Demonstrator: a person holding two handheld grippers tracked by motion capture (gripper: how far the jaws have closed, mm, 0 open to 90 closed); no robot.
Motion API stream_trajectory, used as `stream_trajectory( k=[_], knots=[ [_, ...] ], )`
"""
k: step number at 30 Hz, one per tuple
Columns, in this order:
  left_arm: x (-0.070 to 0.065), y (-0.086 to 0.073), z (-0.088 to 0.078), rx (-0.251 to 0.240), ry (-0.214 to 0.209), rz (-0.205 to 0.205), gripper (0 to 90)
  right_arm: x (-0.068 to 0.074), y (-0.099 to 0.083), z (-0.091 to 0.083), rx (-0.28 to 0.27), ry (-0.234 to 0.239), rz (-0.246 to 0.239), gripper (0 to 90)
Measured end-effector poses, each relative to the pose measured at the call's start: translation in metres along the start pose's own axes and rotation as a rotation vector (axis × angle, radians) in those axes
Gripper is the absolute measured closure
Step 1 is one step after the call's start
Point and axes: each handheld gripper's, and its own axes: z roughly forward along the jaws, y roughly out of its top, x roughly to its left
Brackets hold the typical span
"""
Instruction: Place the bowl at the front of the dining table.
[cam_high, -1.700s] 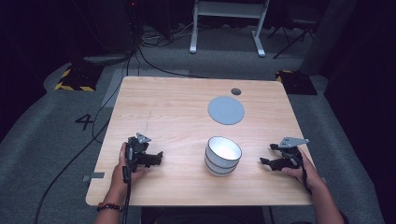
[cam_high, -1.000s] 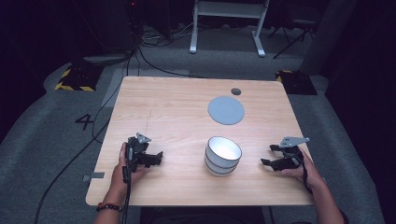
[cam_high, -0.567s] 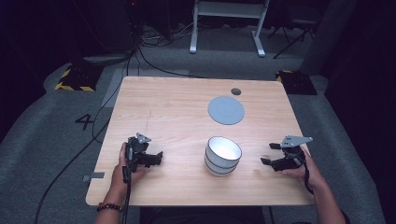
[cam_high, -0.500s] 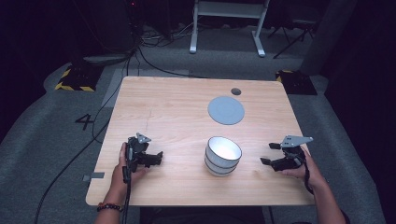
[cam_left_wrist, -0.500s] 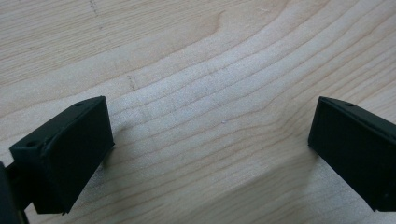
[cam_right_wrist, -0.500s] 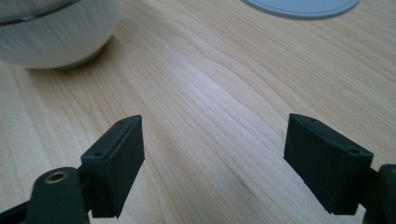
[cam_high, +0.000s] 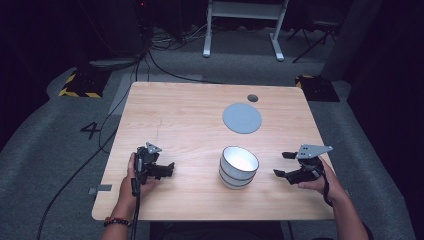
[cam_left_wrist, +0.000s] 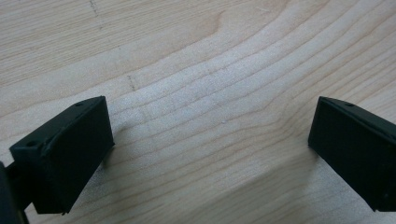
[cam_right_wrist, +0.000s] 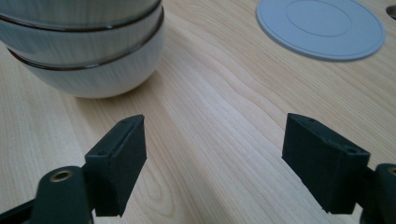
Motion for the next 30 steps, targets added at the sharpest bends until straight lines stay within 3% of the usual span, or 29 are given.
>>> stream_trajectory(
  k=[30],
  knots=[
    [0.0,0.0,0.0,0.0,-0.002,-0.001,0.0,0.028,0.034,0.006,-0.047,0.088,-0.089,21.1]
  ],
)
